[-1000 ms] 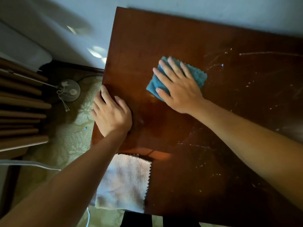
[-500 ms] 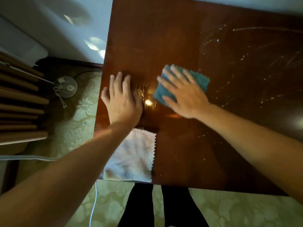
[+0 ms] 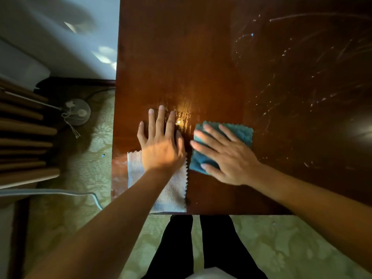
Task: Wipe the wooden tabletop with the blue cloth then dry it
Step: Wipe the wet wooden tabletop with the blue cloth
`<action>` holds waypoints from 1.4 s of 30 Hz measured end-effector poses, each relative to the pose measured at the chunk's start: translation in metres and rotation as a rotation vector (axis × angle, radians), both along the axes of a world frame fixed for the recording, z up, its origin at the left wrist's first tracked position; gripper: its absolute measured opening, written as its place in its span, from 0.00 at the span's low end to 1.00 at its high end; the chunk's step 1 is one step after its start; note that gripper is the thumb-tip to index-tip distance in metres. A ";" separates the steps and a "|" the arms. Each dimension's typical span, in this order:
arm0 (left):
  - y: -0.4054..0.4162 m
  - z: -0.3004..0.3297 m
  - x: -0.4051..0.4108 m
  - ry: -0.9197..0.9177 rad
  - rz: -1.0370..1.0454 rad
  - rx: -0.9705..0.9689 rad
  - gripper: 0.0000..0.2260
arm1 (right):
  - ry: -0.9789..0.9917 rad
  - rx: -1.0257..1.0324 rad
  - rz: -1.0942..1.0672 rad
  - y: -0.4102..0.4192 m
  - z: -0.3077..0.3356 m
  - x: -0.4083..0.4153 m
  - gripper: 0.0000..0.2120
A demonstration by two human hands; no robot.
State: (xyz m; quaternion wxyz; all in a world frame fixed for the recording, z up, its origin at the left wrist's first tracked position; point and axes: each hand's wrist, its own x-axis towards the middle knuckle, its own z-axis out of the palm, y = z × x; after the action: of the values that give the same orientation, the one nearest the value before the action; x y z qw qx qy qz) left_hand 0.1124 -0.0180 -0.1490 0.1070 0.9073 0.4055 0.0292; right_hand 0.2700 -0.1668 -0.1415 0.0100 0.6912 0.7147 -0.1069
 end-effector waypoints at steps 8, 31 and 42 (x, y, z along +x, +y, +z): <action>0.000 0.001 0.000 -0.015 0.017 0.013 0.26 | -0.082 0.000 -0.348 0.031 0.001 0.017 0.31; -0.002 -0.001 -0.001 -0.034 0.011 0.034 0.27 | 0.028 0.032 -0.564 -0.049 -0.009 -0.080 0.31; -0.002 -0.006 0.001 -0.006 0.025 0.046 0.27 | -0.004 0.059 -1.045 -0.068 -0.005 -0.050 0.32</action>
State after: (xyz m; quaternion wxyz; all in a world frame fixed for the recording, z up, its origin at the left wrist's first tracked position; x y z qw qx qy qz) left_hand 0.1133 -0.0204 -0.1545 0.0869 0.9044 0.4154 0.0428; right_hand 0.2197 -0.2347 -0.1469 -0.0625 0.9558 0.2769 -0.0761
